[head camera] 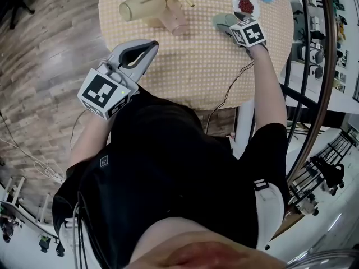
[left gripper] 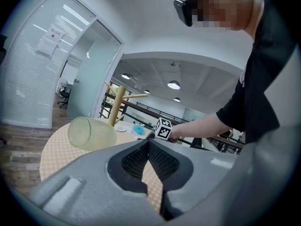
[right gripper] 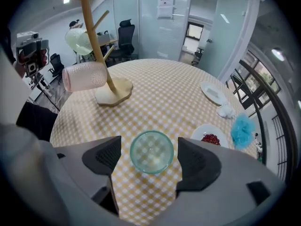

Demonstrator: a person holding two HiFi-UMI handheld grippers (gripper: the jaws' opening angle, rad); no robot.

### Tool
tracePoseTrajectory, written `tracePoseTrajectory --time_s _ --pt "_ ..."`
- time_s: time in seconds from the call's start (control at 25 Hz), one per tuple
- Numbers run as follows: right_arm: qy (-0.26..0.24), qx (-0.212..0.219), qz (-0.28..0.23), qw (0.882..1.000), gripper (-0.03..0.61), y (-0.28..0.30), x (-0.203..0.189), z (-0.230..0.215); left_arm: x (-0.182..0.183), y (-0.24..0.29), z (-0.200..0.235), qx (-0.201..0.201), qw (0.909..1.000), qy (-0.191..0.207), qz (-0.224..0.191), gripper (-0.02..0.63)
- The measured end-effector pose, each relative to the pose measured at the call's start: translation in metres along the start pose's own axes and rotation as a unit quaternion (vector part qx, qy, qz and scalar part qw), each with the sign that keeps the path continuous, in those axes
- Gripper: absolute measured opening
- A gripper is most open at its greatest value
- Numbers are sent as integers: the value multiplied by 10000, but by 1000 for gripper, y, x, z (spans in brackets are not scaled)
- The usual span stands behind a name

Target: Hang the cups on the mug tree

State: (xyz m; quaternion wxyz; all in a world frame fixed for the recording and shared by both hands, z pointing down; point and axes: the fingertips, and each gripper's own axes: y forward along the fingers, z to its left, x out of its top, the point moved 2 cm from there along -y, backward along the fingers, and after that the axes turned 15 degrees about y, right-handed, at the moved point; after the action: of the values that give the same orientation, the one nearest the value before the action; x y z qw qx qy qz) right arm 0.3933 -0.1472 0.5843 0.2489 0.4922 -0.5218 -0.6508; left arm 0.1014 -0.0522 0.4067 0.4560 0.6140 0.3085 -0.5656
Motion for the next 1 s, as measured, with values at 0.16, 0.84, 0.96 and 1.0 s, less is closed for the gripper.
tracePoseTrajectory --time_s 0.16,0.84,0.96,1.0 --pt "-51 -128 301 9995 371 10 -4 -3 -1 -1 -7 37 10000 -67 50 6" --pt "-28 -152 -113 9998 313 -33 -5 19 24 -33 -18 266 9990 324 162 6" --pt "20 -113 -274 9996 313 -52 -6 31 25 -38 -20 125 9989 420 155 6" --pt "46 -120 -333 9994 313 -58 -5 37 25 -41 -18 64 9989 453 136 6"
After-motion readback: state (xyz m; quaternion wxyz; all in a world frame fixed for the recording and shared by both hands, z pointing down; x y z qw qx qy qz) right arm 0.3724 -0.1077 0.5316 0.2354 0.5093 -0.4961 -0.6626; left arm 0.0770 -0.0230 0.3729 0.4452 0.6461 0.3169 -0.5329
